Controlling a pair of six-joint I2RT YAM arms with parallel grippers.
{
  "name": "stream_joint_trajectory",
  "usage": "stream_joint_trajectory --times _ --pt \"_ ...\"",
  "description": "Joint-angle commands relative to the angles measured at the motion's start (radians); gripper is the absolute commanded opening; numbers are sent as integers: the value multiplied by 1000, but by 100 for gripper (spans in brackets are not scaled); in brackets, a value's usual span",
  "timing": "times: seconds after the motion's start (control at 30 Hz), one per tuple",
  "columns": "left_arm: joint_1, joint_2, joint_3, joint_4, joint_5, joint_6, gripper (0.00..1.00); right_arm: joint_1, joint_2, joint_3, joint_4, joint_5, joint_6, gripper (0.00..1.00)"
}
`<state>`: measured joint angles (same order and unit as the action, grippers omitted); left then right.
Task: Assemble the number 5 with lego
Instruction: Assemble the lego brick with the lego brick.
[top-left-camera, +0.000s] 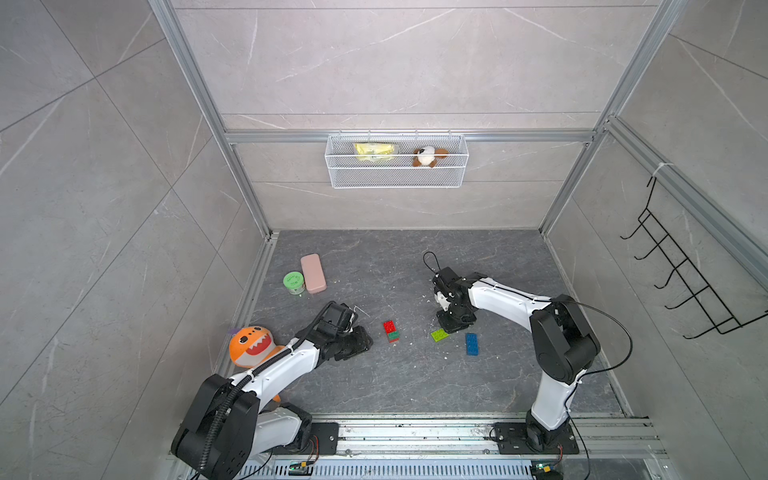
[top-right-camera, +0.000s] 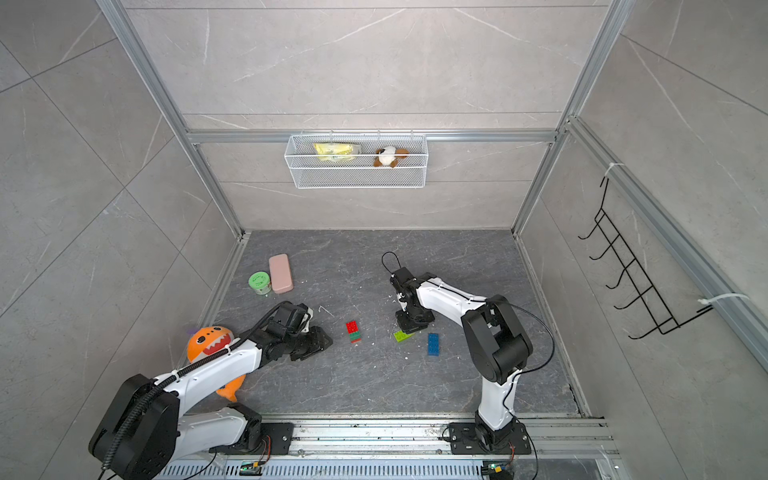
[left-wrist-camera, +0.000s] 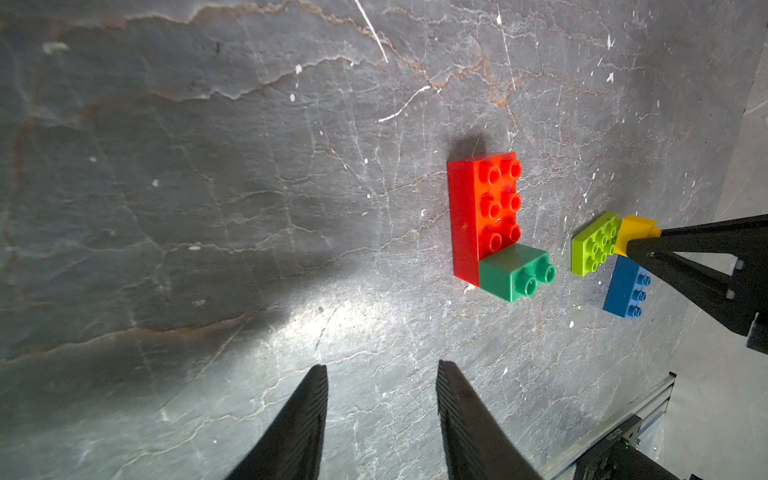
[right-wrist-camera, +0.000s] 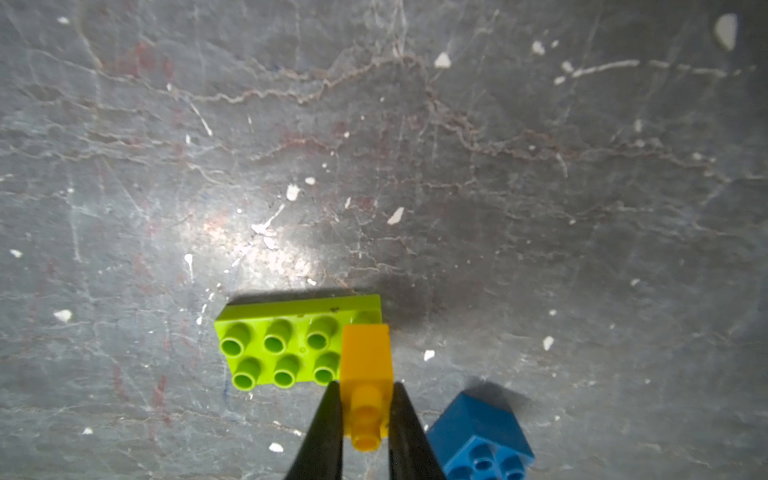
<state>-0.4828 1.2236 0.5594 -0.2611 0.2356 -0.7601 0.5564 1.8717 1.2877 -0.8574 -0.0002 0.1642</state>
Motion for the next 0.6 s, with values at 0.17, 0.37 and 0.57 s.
stream_joint_trajectory --times 0.17,0.37,0.57 --pt "-3 -4 -15 5 -13 -19 47 28 111 25 -113 8 18 18" --pt "-2 -6 -19 9 -12 -21 47 30 137 63 -147 18 25 18" --pt "-3 -13 -23 9 -13 -23 47 31 174 106 -187 15 15 17"
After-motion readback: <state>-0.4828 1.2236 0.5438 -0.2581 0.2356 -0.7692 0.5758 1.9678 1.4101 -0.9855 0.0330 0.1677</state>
